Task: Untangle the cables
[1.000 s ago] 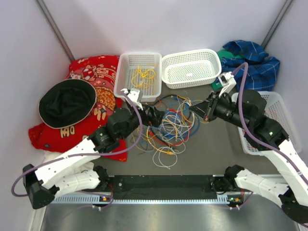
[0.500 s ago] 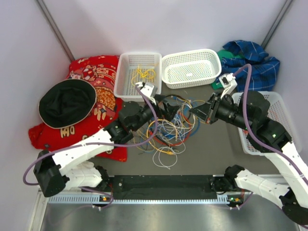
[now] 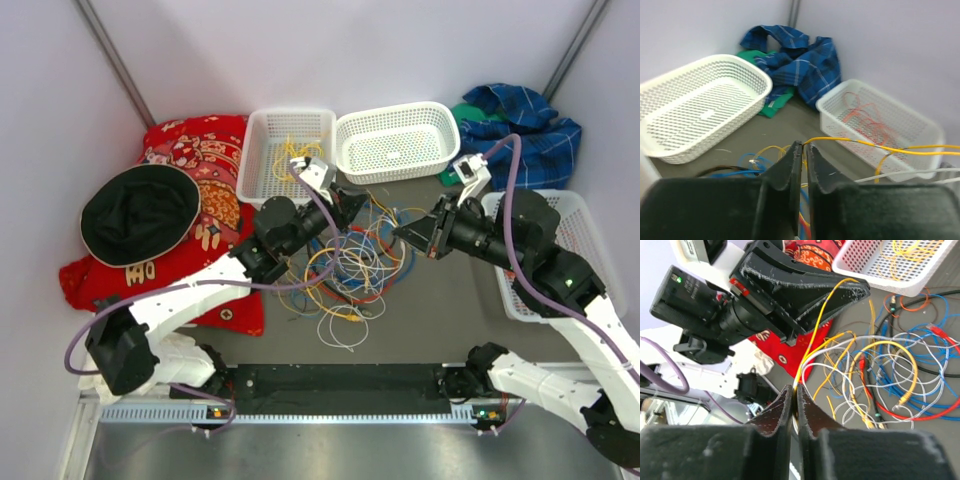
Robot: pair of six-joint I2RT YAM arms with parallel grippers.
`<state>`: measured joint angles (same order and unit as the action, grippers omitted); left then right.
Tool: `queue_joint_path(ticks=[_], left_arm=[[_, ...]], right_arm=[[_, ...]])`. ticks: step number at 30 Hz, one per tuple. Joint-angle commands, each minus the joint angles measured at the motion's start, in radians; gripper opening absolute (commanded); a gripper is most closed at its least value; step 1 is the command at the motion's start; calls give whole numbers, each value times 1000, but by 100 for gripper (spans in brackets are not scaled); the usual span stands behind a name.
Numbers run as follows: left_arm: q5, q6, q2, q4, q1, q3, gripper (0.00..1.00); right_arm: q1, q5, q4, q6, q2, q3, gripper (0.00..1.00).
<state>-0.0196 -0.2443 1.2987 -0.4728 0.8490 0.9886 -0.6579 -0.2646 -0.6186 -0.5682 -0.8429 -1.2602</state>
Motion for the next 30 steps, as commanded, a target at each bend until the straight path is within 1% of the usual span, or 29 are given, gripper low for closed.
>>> queue_joint_path(ticks=[1, 2, 3, 4, 5, 7, 8, 9, 10, 13, 14, 15, 16, 19, 20, 21, 22, 23, 25, 28, 30], left_arm=[[-80, 16, 7, -61, -7, 71, 0], [-76, 17, -1, -43, -8, 85, 0], [-56, 16, -4, -27, -16, 97, 0], [-42, 10, -6, -4, -21, 114, 0], [-33, 5, -6, 26, -30, 160, 0], [-32, -26, 1, 123, -71, 220, 0], [-40, -39, 13, 149, -89, 281, 0], [-54, -67, 19, 202, -126, 310, 0], [-63, -82, 27, 224, -146, 364, 0], [-77, -133, 54, 275, -223, 442, 0], [-77, -147, 74, 290, -243, 465, 0], [-83, -174, 88, 302, -287, 490, 0], [-91, -188, 105, 347, -309, 555, 0], [-94, -220, 194, 425, -386, 675, 0], [-97, -237, 239, 465, -416, 755, 0], [-109, -248, 261, 468, -430, 795, 0], [-130, -256, 281, 506, -439, 868, 0], [-163, -257, 315, 526, -445, 904, 0], [-190, -262, 335, 539, -447, 978, 0], [-236, -305, 335, 536, -444, 1009, 0], [-297, -363, 320, 507, -441, 998, 0]], right_arm=[[3, 14, 5, 8, 27, -1, 49], [3, 28, -4, 13, 27, -7, 64], [4, 59, -15, 17, 28, -10, 77], [4, 80, -35, 22, 36, -13, 93], [4, 100, -46, 22, 41, -11, 99], [4, 160, -61, 25, 54, -7, 99], [3, 178, -73, 28, 73, 1, 99], [4, 218, -78, 27, 80, 5, 99], [3, 235, -85, 30, 90, 11, 99], [4, 286, -101, 37, 117, 30, 99], [4, 292, -104, 37, 123, 39, 99], [3, 306, -113, 39, 128, 42, 99], [4, 314, -116, 44, 131, 44, 99], [3, 340, -124, 45, 133, 48, 99], [4, 352, -125, 48, 136, 48, 99], [3, 354, -124, 50, 136, 51, 99], [4, 355, -113, 56, 134, 53, 99], [3, 355, -106, 56, 133, 59, 99], [4, 341, -78, 67, 122, 71, 99], [3, 309, -43, 64, 104, 107, 99], [4, 245, 42, 57, 91, 148, 99]])
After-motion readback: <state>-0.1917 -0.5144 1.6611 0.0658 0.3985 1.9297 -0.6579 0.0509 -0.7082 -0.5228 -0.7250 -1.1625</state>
